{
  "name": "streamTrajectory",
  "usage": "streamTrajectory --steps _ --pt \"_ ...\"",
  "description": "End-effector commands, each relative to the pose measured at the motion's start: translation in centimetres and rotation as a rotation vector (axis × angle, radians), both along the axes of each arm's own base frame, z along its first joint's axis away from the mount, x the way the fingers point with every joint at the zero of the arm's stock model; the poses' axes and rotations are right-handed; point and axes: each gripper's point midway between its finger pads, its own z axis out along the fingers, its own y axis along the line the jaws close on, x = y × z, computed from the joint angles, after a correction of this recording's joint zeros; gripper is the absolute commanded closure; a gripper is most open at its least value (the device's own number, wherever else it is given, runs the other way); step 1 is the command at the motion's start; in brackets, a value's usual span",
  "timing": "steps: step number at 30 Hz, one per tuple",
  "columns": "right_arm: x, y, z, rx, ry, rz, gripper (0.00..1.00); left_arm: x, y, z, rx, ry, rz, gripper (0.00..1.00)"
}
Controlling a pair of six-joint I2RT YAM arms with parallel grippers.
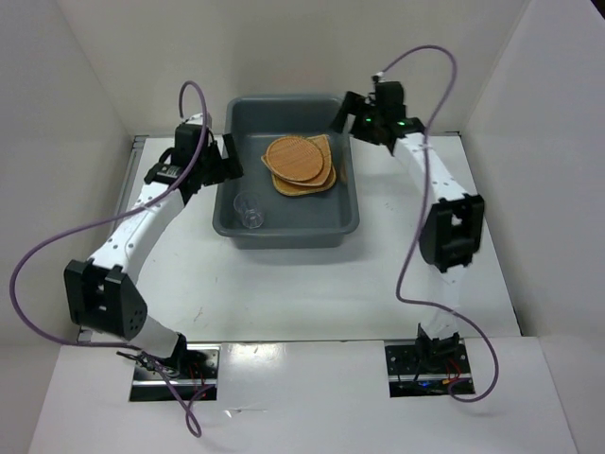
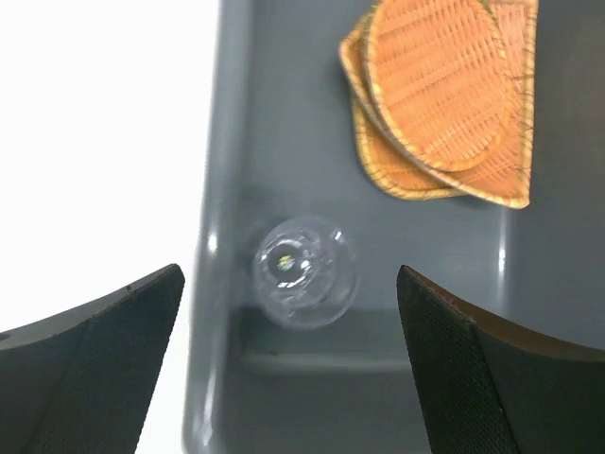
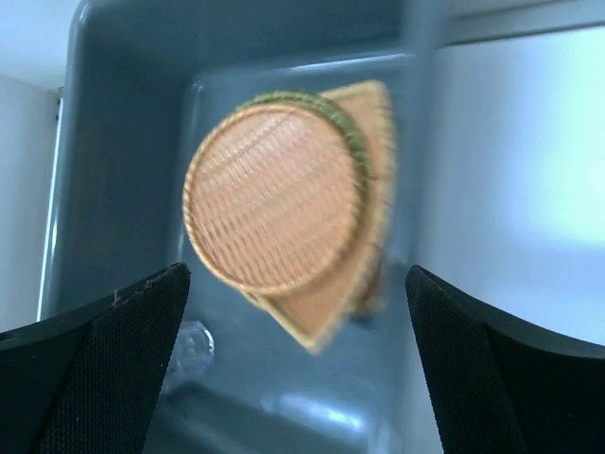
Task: Place the mixed dishes into the plastic bin
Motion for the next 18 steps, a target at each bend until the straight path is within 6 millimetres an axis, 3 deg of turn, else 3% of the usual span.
streamTrajectory --steps 1,3,4,5,6,7,8,9,10,11,12,13,18 --pt "-4.1 -5.3 4.5 0.002 -0.070 -0.008 0.00 -1.3 2.3 2.2 0.074 -0.089 0.061 0.00" --pt "-5.8 -6.5 4.0 -0.026 -0.070 0.003 0.00 -2.2 3.2 2.9 0.088 -0.118 0.095 0.00" --pt "-7.2 -7.2 1.7 -0.040 -0.019 -0.001 0.00 -2.7 3.5 1.8 0.098 -0.105 0.104 0.00" --pt "-8.4 -7.8 3.3 -0.054 -0.060 -0.016 0.00 -3.2 3.8 2.8 0.086 -0.141 0.126 0.00" --pt "-9.0 -8.5 3.2 -0.066 -0.067 -0.031 0.00 -3.5 4.4 2.7 0.098 -0.149 0.149 0.00" --pt "-10.0 -9.7 1.3 -0.076 -0.029 -0.057 0.00 -3.8 4.6 2.7 0.093 -0.158 0.163 0.00" --pt "-10.7 -10.5 2.6 -0.072 -0.071 -0.075 0.00 -4.6 5.0 2.6 0.085 -0.174 0.182 0.00" --pt "-11.3 -11.3 2.3 -0.067 -0.063 -0.085 0.00 -4.9 5.3 2.6 0.089 -0.186 0.195 0.00" --pt "-11.7 -13.3 1.2 -0.063 -0.045 -0.122 0.00 -5.2 5.8 2.7 0.090 -0.199 0.224 0.00" --pt "-12.3 -14.2 2.0 -0.052 -0.068 -0.134 0.00 -5.8 6.1 3.4 0.076 -0.229 0.245 0.00" --pt "-12.8 -14.8 1.9 -0.046 -0.069 -0.122 0.00 -6.3 6.4 2.5 0.086 -0.215 0.252 0.00" --pt "-13.3 -15.7 1.1 -0.072 -0.061 -0.134 0.00 -6.6 6.8 3.0 0.088 -0.239 0.272 0.00" --pt "-14.4 -18.3 1.7 -0.151 -0.109 -0.278 0.00 -7.9 8.1 1.6 0.098 -0.222 0.343 0.00"
